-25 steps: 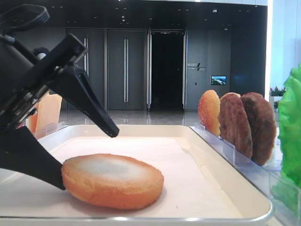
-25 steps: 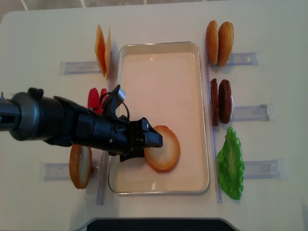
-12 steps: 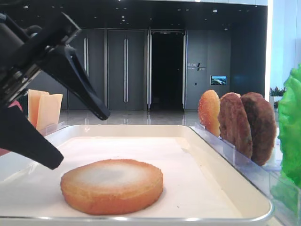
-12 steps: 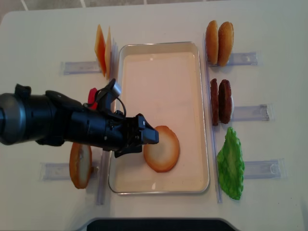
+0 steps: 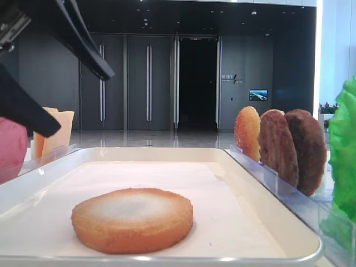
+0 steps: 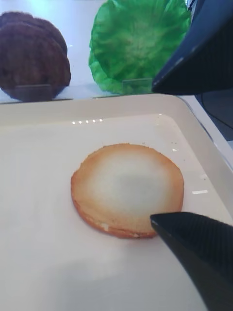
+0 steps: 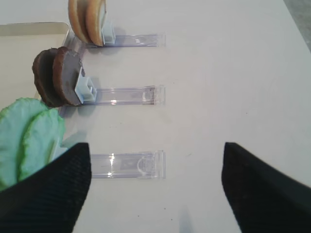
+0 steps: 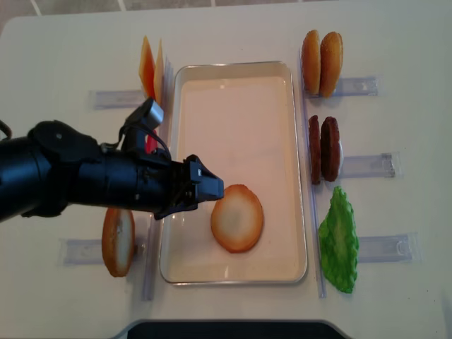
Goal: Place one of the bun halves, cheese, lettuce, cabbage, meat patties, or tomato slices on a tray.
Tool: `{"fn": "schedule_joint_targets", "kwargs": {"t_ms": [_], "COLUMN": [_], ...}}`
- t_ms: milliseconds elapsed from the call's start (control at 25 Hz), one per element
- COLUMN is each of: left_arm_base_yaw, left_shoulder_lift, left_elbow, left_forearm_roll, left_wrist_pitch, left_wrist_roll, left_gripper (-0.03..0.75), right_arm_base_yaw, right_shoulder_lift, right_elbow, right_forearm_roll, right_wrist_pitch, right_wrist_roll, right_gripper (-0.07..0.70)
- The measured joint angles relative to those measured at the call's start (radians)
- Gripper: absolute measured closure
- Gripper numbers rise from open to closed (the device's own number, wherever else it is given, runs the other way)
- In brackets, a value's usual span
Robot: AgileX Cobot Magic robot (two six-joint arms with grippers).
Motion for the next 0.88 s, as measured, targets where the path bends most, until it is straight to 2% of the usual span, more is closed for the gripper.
{"fn": "schedule_joint_targets", "kwargs": {"t_ms": [200, 320, 440, 560, 720, 880], "left_arm_base_yaw": [0.000, 0.000, 0.000, 0.000, 0.000, 0.000], "left_shoulder_lift": [-0.123, -0.175, -0.192, -0.193, -0.193, -0.193], "left_elbow": [-0.076, -0.145, -0.228, -0.310, -0.390, -0.431], "left_forearm_roll": [0.204, 0.396, 0.657, 0.877, 1.070, 1.198], "left_wrist_pitch": [0.011, 0.061, 0.160, 0.294, 0.422, 0.511], "left_wrist_roll": [-0.174, -0.341, -0.534, -0.694, -0.785, -0.845], "left_gripper": [0.148, 0.148, 0.148, 0.148, 0.148, 0.148], "right_arm_base_yaw": [0.000, 0.000, 0.000, 0.000, 0.000, 0.000], "right_shoulder_lift": [0.000, 0.000, 0.000, 0.000, 0.000, 0.000], "right_elbow": [0.000, 0.000, 0.000, 0.000, 0.000, 0.000], "right_forearm_roll": [0.000, 0.000, 0.000, 0.000, 0.000, 0.000], "right_wrist_pitch": [0.000, 0.000, 0.000, 0.000, 0.000, 0.000], "right_wrist_roll": [0.000, 0.000, 0.000, 0.000, 0.000, 0.000], "right_gripper": [0.076, 0.076, 0.076, 0.076, 0.076, 0.076]}}
